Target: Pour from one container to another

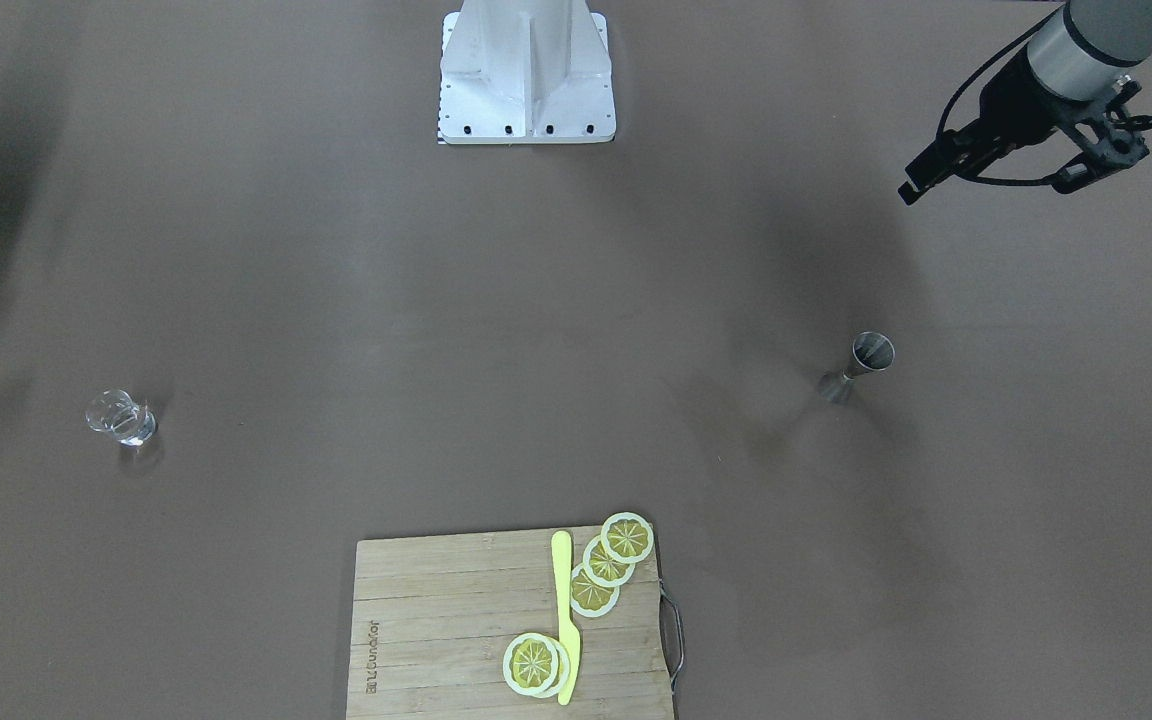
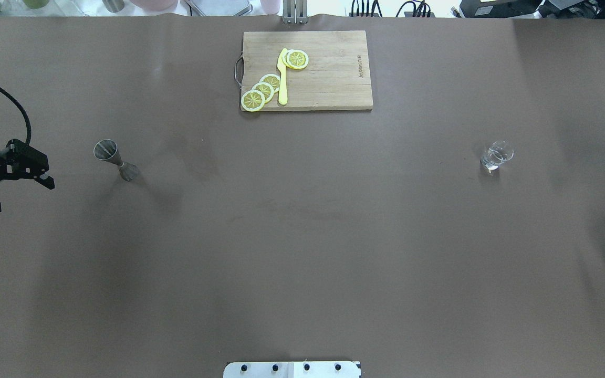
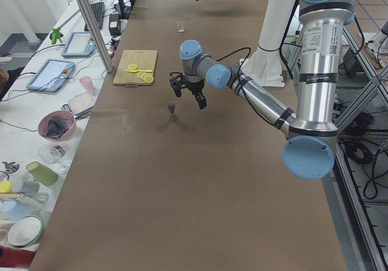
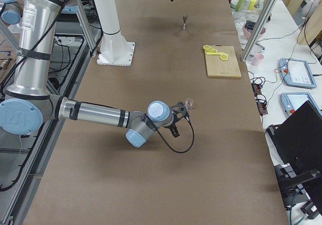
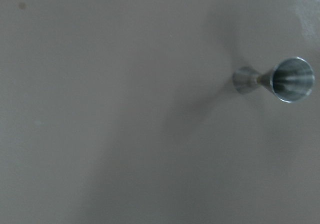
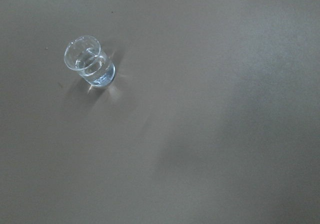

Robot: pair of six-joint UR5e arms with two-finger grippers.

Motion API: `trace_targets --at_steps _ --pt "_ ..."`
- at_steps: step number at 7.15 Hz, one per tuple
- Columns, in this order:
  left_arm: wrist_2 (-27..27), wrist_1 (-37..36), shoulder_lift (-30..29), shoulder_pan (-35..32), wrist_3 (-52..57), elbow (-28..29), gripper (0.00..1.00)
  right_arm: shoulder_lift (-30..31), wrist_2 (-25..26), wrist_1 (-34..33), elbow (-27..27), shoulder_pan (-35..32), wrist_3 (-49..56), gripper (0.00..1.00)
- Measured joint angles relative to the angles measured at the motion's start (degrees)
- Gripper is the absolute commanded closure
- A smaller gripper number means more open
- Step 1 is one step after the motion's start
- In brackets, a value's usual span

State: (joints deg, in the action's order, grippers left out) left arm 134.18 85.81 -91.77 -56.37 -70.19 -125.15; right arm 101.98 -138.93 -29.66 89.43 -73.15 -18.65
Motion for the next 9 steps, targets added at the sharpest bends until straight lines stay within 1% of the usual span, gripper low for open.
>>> trace_targets --at_steps 3,4,6,7,8,9 --pt "-0.49 0.57 -0.77 2.00 -0.83 1.27 0.02 -0.46 6.93 9.78 -1.31 5.80 -7.15 0.00" --pt "-1.44 1.33 -0.86 2.47 -0.93 1.40 0.02 -1.49 8.38 12.09 -2.40 7.11 -7.67 0.00" --pt "-3.43 3.92 -0.78 2.96 -1.13 1.26 0.02 -4.22 10.22 14.20 -4.35 9.17 -6.57 0.00" --pt "-6.06 6.01 -0.56 3.58 -1.39 1.31 0.02 -5.59 10.79 14.43 -5.38 9.82 -4.66 0.00" --pt "-10.95 7.75 -0.31 5.80 -3.40 0.86 0.02 -6.90 11.03 14.51 -6.61 10.25 -2.03 0.00" --pt "-16.69 9.45 -0.36 9.15 -7.91 0.23 0.02 -7.71 11.18 14.52 -7.45 10.69 0.60 0.00"
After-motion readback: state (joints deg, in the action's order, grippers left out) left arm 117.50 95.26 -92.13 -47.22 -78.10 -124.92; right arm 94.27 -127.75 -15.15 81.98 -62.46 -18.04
